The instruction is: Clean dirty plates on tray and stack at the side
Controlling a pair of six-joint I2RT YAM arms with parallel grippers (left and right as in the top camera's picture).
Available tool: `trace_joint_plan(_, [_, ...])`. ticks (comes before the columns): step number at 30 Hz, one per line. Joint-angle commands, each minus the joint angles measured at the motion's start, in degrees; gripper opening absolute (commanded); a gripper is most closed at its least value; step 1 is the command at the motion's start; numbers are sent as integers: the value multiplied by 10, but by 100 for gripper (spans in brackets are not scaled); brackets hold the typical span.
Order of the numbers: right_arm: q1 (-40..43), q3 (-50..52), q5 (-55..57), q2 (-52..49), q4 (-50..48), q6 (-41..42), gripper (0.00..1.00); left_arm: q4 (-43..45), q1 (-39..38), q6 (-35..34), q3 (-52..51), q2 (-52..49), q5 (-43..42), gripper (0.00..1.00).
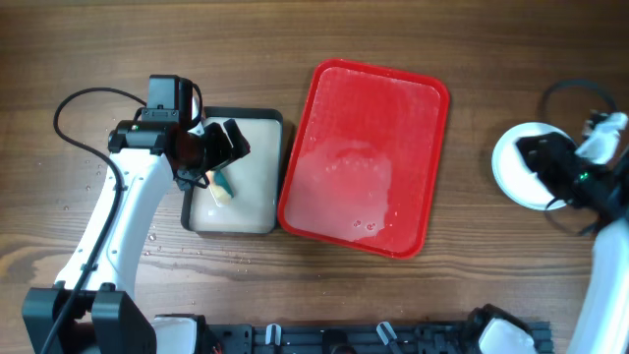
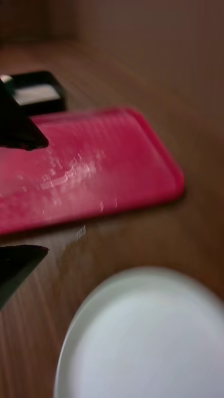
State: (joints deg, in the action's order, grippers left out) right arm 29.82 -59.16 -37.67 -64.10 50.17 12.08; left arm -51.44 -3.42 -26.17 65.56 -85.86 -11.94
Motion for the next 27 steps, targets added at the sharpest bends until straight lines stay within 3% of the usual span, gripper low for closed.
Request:
trace_joint_plan(1, [-99, -1, -63, 167, 7, -44, 64, 0, 1, 3, 12, 7, -7, 100])
trace_joint_plan(3, [-147, -1, -60, 258, 13, -7, 100, 0, 1, 3, 12, 7, -7, 100])
trace_joint_plan(6, [-177, -1, -56, 362, 40, 144, 100, 0, 1, 3, 12, 7, -7, 100])
trace_joint_plan(8, [-179, -1, 9, 381, 43, 149, 100, 0, 1, 3, 12, 7, -7, 100])
trace_joint_plan(9, [-179, -1, 24, 381, 41, 144, 100, 0, 1, 3, 12, 7, -7, 100])
trace_joint_plan(12, [-225, 11, 57, 388, -5, -10, 100, 0, 1, 3, 12, 7, -7, 100])
trace_joint_plan(15, [-260, 106, 121, 431, -101, -79, 100, 0, 1, 3, 12, 7, -7, 100])
trace_joint_plan(22, [-329, 446, 228, 603, -362, -80, 100, 0, 1, 3, 12, 7, -7, 100])
trace_joint_plan(27, [-360, 534, 279, 639, -421, -80, 100, 0, 1, 3, 12, 7, -7, 100])
